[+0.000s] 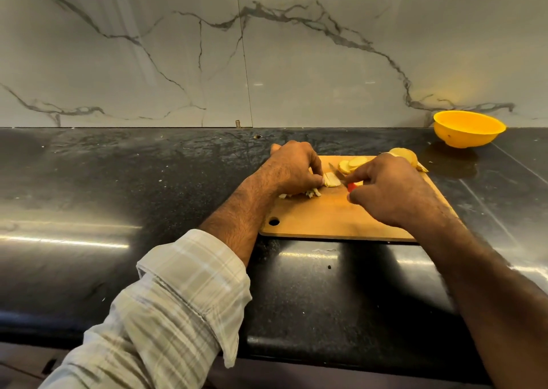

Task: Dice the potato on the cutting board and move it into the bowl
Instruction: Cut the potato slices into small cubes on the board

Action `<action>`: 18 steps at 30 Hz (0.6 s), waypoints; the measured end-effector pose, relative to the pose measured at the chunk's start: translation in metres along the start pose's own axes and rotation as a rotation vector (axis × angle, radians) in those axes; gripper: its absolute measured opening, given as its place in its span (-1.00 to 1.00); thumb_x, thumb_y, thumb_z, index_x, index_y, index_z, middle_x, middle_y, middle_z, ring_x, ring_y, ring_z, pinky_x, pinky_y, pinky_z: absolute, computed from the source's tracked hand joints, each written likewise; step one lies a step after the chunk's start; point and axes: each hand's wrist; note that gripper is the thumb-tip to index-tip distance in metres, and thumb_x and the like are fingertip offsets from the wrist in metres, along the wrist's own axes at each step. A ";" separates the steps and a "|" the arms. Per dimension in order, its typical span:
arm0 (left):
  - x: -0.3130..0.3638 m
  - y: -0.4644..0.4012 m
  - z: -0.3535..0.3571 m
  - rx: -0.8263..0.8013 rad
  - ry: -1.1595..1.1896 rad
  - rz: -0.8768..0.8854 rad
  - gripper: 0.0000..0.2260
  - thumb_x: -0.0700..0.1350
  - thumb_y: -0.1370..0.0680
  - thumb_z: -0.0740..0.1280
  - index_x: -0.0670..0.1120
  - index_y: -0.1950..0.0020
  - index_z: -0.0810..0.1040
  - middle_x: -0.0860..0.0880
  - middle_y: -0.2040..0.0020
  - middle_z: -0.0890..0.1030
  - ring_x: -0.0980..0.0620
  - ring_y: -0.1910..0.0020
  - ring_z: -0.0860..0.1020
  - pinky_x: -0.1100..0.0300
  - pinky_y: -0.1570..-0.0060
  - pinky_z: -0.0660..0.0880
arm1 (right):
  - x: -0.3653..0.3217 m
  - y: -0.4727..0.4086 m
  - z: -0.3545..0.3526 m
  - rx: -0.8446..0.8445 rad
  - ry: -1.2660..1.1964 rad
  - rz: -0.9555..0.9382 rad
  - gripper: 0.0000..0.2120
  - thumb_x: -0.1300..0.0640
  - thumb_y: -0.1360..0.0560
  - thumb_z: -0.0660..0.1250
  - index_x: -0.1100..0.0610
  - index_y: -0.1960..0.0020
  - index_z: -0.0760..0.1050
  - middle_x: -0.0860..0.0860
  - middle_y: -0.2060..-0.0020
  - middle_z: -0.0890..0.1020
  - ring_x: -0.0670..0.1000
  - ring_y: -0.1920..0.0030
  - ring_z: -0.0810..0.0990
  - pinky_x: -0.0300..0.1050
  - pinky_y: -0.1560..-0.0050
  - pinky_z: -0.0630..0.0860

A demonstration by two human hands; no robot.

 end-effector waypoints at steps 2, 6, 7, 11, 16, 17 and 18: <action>0.002 0.001 0.002 0.020 0.005 0.010 -0.84 0.16 -0.54 0.50 0.09 0.04 0.72 0.18 -0.04 0.67 0.10 -0.18 0.54 -0.20 -0.38 0.25 | -0.001 -0.001 -0.001 -0.003 0.040 0.025 -0.64 0.13 -0.54 0.46 -0.03 -0.32 0.66 0.04 -0.35 0.63 0.05 -0.15 0.60 0.05 -0.13 0.67; 0.011 0.002 0.012 0.085 -0.027 0.023 -0.67 0.35 -0.51 0.44 0.11 0.00 0.61 0.17 0.03 0.63 0.11 -0.07 0.55 -0.16 -0.31 0.29 | 0.001 -0.004 0.001 -0.020 0.101 0.061 -0.60 0.09 -0.54 0.45 -0.05 -0.38 0.62 0.04 -0.32 0.63 0.06 -0.11 0.61 0.04 -0.09 0.69; 0.014 0.002 0.014 0.102 -0.055 0.020 -0.64 0.38 -0.50 0.42 0.11 -0.01 0.58 0.16 0.03 0.62 0.10 -0.07 0.55 -0.16 -0.30 0.31 | 0.003 -0.006 0.000 -0.017 0.094 0.068 -0.60 0.09 -0.54 0.45 -0.05 -0.38 0.62 0.05 -0.32 0.63 0.07 -0.11 0.61 0.05 -0.08 0.69; 0.023 0.002 0.021 0.139 -0.116 -0.011 -0.63 0.39 -0.49 0.39 0.14 -0.04 0.49 0.15 0.02 0.58 0.06 -0.08 0.53 -0.19 -0.30 0.31 | 0.009 -0.010 -0.003 -0.037 0.077 0.084 -0.61 0.09 -0.55 0.47 -0.06 -0.37 0.63 0.07 -0.30 0.64 0.07 -0.06 0.64 0.08 -0.04 0.71; 0.020 0.002 0.016 0.101 -0.016 -0.014 -0.74 0.13 -0.50 0.48 0.12 -0.07 0.48 0.14 0.04 0.58 0.07 -0.04 0.54 -0.19 -0.32 0.34 | 0.009 -0.011 -0.002 -0.075 0.115 0.069 -0.58 0.09 -0.55 0.46 -0.07 -0.40 0.60 0.06 -0.28 0.64 0.03 -0.05 0.58 0.04 -0.09 0.69; 0.019 0.002 0.014 0.090 0.000 -0.019 -0.75 0.09 -0.50 0.50 0.12 -0.06 0.49 0.15 0.05 0.58 0.08 -0.04 0.54 -0.19 -0.32 0.35 | 0.009 -0.012 -0.001 -0.078 0.122 0.068 -0.57 0.08 -0.55 0.46 -0.07 -0.41 0.59 0.06 -0.28 0.64 0.03 -0.05 0.58 0.05 -0.10 0.69; 0.018 0.002 0.013 0.080 0.018 -0.023 -0.76 0.05 -0.50 0.51 0.12 -0.05 0.50 0.16 0.05 0.58 0.09 -0.04 0.55 -0.19 -0.33 0.35 | 0.009 -0.012 0.000 -0.079 0.127 0.069 -0.56 0.08 -0.55 0.46 -0.07 -0.42 0.57 0.06 -0.28 0.64 0.03 -0.06 0.58 0.05 -0.10 0.69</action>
Point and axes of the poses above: each hand's wrist, its own y-axis away from the middle knuckle, its own z-axis out of the palm, x = y × z
